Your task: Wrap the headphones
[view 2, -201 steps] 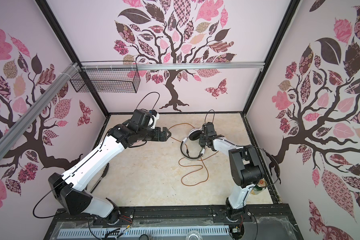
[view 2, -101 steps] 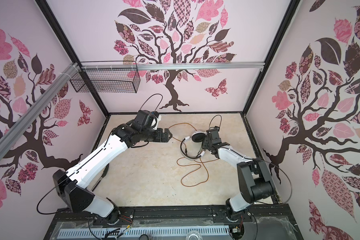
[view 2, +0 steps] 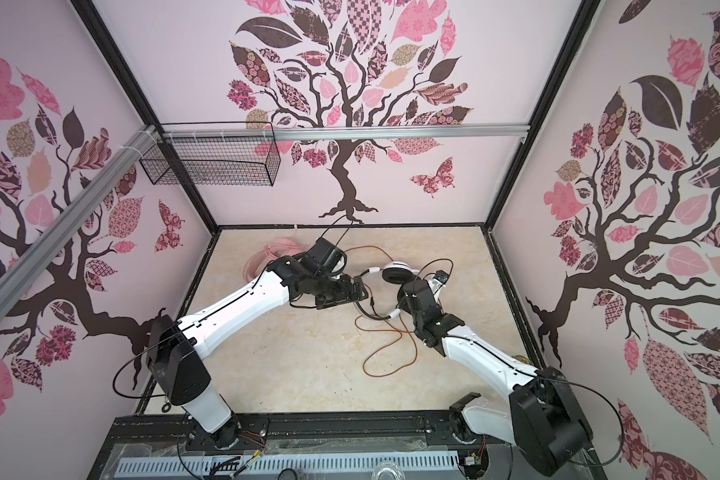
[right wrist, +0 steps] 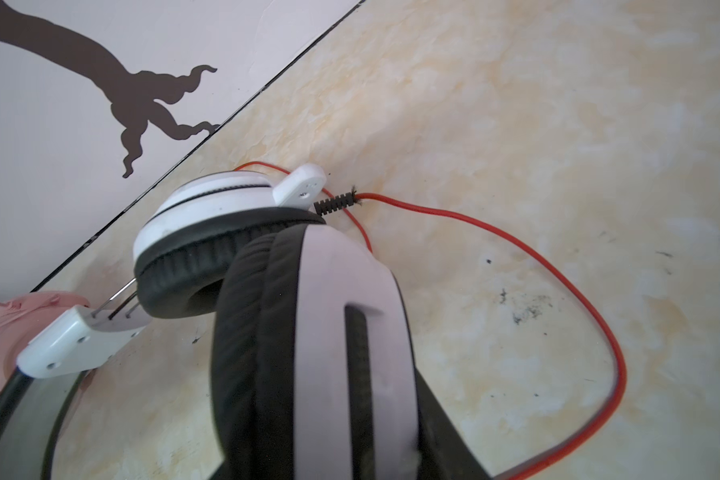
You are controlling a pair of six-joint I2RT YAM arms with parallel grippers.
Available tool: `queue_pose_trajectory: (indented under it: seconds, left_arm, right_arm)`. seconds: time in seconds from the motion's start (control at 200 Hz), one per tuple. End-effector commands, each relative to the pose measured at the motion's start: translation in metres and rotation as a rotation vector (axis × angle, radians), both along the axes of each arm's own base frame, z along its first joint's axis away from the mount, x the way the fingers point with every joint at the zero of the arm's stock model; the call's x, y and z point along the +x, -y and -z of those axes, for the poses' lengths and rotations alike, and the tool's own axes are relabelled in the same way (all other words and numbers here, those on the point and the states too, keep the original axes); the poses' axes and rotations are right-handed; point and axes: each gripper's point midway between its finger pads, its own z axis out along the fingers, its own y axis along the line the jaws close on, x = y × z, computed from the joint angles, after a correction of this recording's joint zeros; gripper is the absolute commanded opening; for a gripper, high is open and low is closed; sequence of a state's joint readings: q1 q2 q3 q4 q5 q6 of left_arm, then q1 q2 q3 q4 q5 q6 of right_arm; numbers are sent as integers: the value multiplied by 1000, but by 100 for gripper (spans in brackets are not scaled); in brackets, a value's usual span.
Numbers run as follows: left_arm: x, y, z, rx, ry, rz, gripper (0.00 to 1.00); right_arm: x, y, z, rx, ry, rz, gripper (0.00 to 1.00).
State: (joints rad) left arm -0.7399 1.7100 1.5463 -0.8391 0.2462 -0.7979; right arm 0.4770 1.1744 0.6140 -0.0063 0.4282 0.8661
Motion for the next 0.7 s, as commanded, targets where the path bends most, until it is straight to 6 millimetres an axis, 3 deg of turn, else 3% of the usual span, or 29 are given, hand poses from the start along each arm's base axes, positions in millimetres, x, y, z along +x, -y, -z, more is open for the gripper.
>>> queue_pose_trajectory:
  seconds: [0.0, 0.32, 0.555, 0.69]
  left_arm:
    - [-5, 20, 16, -77, -118, -53, 97]
    - [-24, 69, 41, -150, -327, -73, 91]
    - [-14, 72, 50, -124, -313, -130, 84]
    - [-5, 63, 57, -63, -283, -179, 80]
  right_arm:
    - [9, 3, -51, 110, 181, 71, 18]
    - [1, 12, -57, 106, 226, 86, 18]
    - [-1, 13, -60, 104, 248, 76, 18]
    - [-3, 14, -62, 109, 259, 80, 17]
